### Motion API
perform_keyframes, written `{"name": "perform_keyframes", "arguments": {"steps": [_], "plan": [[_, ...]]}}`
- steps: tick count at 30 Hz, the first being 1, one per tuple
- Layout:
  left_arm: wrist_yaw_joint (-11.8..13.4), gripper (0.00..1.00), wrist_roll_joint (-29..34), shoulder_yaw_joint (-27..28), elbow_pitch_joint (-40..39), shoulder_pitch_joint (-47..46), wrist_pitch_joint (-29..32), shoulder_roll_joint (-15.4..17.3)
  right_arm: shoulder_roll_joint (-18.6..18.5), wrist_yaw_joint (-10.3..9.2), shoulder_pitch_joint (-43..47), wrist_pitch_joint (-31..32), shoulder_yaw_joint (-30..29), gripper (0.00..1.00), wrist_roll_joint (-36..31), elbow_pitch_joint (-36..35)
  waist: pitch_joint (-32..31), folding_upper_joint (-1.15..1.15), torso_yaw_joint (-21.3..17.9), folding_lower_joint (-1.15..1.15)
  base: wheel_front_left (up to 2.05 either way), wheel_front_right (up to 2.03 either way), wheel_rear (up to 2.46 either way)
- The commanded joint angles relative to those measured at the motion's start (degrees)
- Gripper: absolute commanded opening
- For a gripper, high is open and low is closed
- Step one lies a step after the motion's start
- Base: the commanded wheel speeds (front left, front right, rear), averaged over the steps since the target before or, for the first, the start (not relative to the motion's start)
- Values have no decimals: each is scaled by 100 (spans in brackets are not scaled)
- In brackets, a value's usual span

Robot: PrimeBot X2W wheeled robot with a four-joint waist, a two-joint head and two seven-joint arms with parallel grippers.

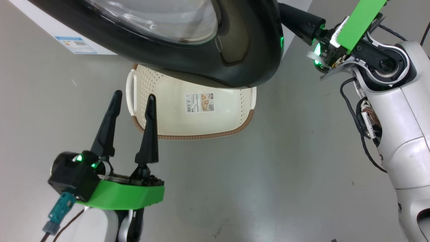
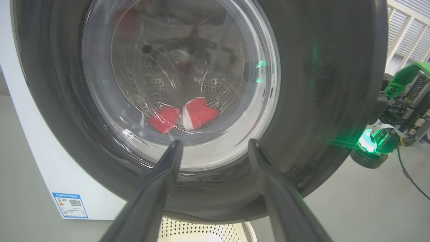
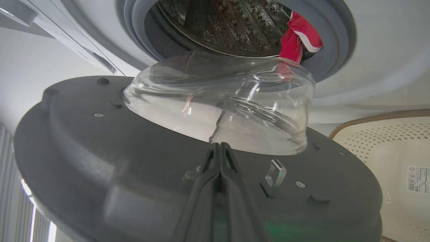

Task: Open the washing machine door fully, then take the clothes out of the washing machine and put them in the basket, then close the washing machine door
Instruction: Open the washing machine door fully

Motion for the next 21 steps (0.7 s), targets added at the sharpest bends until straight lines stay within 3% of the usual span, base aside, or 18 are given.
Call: {"name": "perform_keyframes", "arguments": {"steps": [1, 21], "plan": [[38, 100, 16, 156, -114, -68, -44, 95, 102, 29, 85, 48, 70, 0, 82, -222, -13, 0, 6, 0, 0, 0, 0], [219, 100, -41, 256, -172, 137, -44, 95, 145, 29, 1051, 152, 56, 0, 311, -669, -436, 0, 341, 0, 0, 0, 0]]}}
